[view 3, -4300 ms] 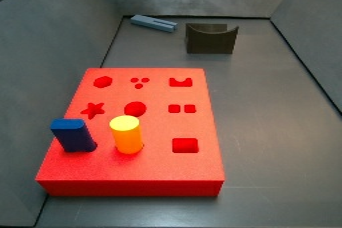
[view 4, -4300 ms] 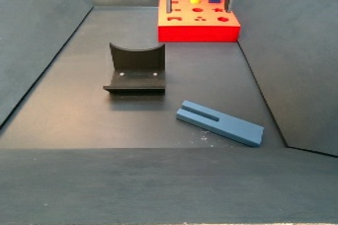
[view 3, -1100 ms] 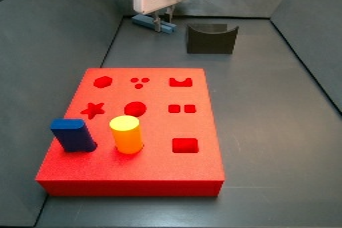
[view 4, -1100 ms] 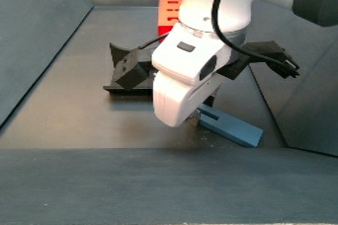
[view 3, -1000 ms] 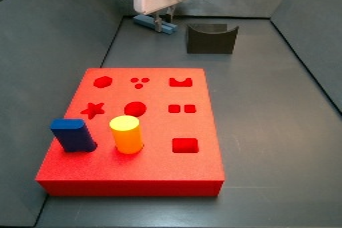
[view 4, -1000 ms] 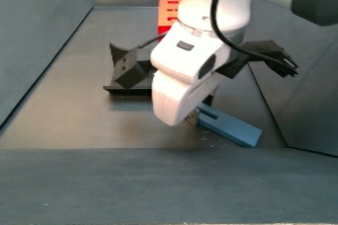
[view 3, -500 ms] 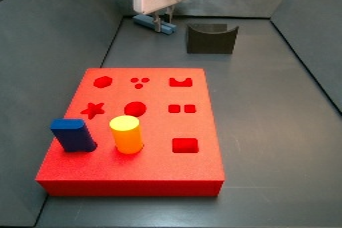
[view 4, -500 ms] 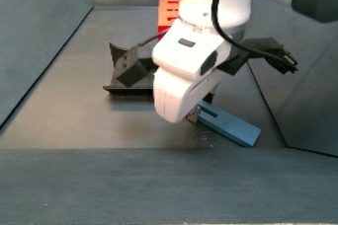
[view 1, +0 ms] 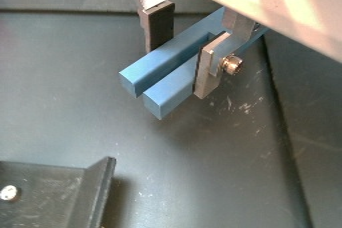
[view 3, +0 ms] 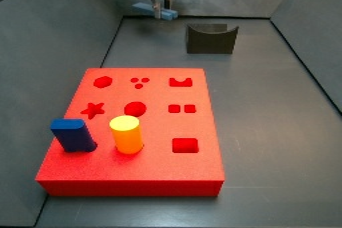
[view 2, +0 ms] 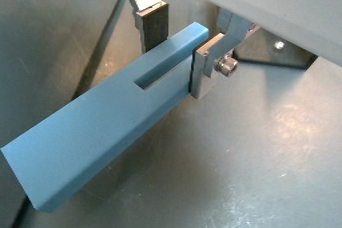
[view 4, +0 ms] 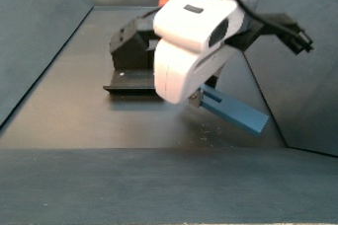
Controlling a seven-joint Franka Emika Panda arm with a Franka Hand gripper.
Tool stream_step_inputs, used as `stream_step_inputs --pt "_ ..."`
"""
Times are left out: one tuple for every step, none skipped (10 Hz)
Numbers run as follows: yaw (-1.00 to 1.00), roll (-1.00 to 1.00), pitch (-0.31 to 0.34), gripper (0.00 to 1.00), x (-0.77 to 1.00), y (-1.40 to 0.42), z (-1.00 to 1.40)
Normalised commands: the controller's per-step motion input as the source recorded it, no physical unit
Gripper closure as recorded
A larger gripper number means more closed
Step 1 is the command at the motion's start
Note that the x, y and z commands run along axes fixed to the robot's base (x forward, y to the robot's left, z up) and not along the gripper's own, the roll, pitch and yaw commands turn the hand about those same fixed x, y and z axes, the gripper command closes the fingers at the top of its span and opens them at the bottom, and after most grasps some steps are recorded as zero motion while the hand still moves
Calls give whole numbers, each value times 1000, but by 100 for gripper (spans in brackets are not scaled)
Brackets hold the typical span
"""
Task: Pick up the double-square object. Move up. Rotate the double-square object. Place the double-square object on the fixture. Regrasp the double-square object. Move to above the board. Insert the double-square object.
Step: Rotate the double-square object.
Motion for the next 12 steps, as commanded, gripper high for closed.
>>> stream_step_inputs --pt "0 0 0 100 -439 -942 833" --pt "14 46 -33 100 -384 -850 751" --pt "18 71 -40 100 -315 -746 708" --pt "20 121 -29 100 -157 -516 578" --pt "25 147 2 100 -96 -335 436" --pt "28 156 31 100 -66 -152 295" --pt "-1000 0 0 100 0 0 0" --pt "-1000 -3 0 100 39 20 -113" --pt "-1000 -5 -1 100 54 31 -95" --pt "-1000 -5 -3 100 48 24 -56" --pt "-1000 -6 -3 100 43 20 -43" --pt "-1000 -6 -3 100 39 18 -30"
